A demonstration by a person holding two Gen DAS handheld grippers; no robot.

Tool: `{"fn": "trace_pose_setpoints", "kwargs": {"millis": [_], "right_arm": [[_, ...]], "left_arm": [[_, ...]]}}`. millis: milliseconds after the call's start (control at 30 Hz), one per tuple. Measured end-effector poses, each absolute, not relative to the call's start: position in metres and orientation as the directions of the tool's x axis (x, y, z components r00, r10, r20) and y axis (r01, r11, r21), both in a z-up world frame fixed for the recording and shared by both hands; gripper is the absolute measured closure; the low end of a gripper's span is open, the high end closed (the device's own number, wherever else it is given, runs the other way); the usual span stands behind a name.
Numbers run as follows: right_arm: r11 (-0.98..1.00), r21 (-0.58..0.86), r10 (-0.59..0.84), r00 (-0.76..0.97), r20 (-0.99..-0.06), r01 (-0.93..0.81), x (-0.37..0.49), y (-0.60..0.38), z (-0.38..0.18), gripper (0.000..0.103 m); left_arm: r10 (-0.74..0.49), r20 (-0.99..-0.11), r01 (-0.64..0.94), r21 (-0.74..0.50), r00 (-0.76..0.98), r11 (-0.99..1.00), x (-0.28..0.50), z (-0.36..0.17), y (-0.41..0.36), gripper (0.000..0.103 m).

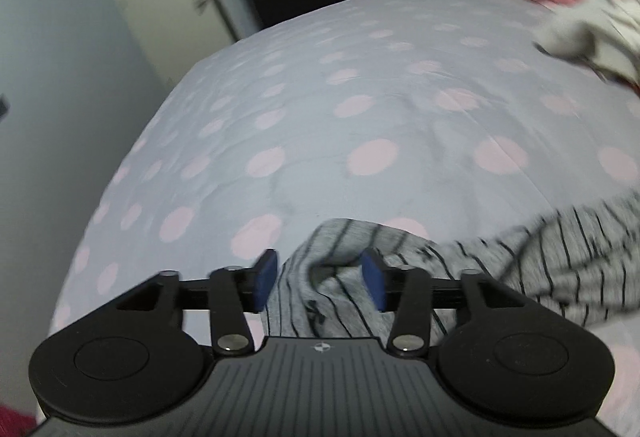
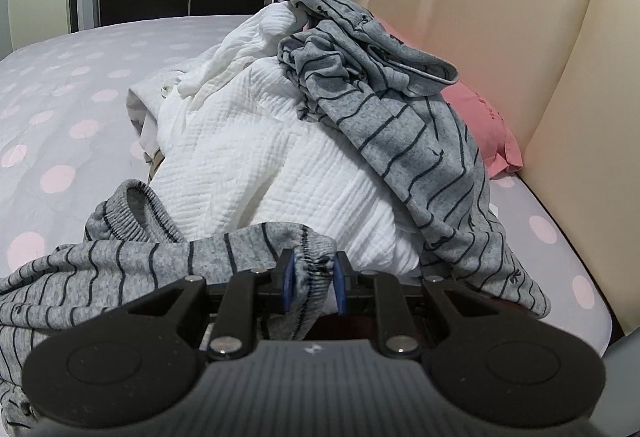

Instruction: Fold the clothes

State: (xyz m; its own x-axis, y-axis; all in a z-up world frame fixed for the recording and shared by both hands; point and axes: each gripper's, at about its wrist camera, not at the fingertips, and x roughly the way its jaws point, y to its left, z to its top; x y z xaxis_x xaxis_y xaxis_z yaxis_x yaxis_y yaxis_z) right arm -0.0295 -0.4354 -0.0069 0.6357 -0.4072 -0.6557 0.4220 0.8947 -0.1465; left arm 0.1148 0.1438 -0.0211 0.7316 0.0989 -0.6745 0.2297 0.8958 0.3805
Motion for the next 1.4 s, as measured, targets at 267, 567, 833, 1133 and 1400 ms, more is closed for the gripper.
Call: {"fn": "trace_pose_setpoints", "kwargs": {"millis": [267, 567, 833, 1133, 1400], "right_arm": [[0.896, -0.122, -0.395, 0.641, -0.658, 0.427, -0.027, -0.44, -0.008, 0.08], [0.894, -0.099, -0.39, 0.647, -0.655, 0.438, -0.028, -0.442, -0.008, 0.08], [0.889, -0.096, -0.411, 0.689, -0.597, 0.447, -0.032, -0.434, 0.007, 0.08], [0.879, -0.097, -0.471, 0.818, -0.33, 0.467, -0.045, -0.398, 0.064, 0.081], [0.88, -0.073, -0.47, 0.883, 0.02, 0.47, -0.078, -0.35, 0.143, 0.081]], "left_arm": [[0.103, -0.725, 0.459, 0.533, 0.682, 0.711, 0.077, -0.078, 0.111, 0.055], [0.234, -0.623, 0.484, 0.749, 0.746, 0.453, 0.075, -0.157, 0.088, 0.075], [0.288, -0.567, 0.212, 0.656, 0.771, 0.724, 0.104, -0.104, 0.121, 0.1], [0.257, -0.487, -0.116, 0.3, 0.835, 0.947, 0.113, 0.034, 0.195, 0.1], [0.253, -0.365, -0.172, 0.239, 0.896, 0.956, 0.077, 0.147, 0.231, 0.101]]}}
